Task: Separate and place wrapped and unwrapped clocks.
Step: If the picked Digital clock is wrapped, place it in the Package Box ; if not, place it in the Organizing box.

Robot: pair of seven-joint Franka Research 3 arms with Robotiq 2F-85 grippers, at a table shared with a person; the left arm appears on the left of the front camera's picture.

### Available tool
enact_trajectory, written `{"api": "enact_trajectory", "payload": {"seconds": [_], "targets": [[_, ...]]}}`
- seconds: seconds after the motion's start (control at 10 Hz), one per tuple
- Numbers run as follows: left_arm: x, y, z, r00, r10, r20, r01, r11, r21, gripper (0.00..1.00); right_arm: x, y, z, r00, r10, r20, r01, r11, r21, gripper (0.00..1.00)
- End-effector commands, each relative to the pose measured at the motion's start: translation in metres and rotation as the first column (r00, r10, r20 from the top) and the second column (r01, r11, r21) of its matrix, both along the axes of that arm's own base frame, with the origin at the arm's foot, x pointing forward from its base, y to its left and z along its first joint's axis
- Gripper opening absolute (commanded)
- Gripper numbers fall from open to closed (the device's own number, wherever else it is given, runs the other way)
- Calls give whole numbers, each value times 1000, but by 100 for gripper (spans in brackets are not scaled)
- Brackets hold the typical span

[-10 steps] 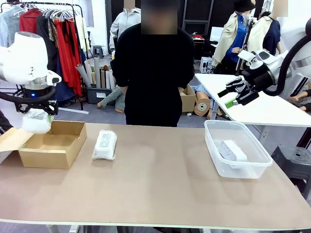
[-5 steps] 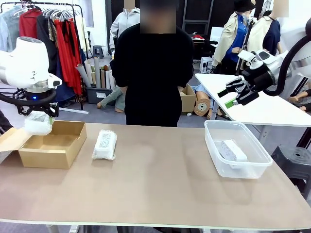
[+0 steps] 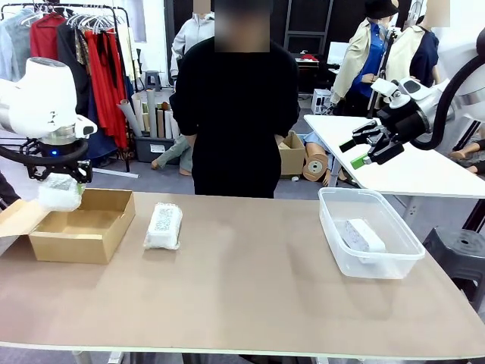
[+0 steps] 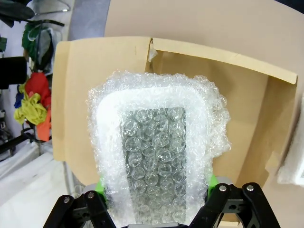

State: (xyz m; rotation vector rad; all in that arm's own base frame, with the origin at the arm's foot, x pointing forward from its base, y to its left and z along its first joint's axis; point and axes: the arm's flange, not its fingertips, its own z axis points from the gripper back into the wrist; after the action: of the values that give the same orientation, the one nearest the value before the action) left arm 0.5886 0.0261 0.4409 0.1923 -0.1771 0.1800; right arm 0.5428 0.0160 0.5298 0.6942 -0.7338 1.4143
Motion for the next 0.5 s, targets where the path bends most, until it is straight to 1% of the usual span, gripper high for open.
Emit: {"api": "enact_trajectory", "payload": {"seconds": [0.0, 0.4], "targets": [[-4, 1, 4, 1000, 1, 3, -1, 1000, 2, 0, -1, 1, 3, 1000, 0, 6, 0, 1000, -1, 100], [0, 0, 0, 1000, 0, 0, 0, 1000, 0, 0, -1, 1, 3, 1000, 0, 6, 0, 1000, -1, 100]]}}
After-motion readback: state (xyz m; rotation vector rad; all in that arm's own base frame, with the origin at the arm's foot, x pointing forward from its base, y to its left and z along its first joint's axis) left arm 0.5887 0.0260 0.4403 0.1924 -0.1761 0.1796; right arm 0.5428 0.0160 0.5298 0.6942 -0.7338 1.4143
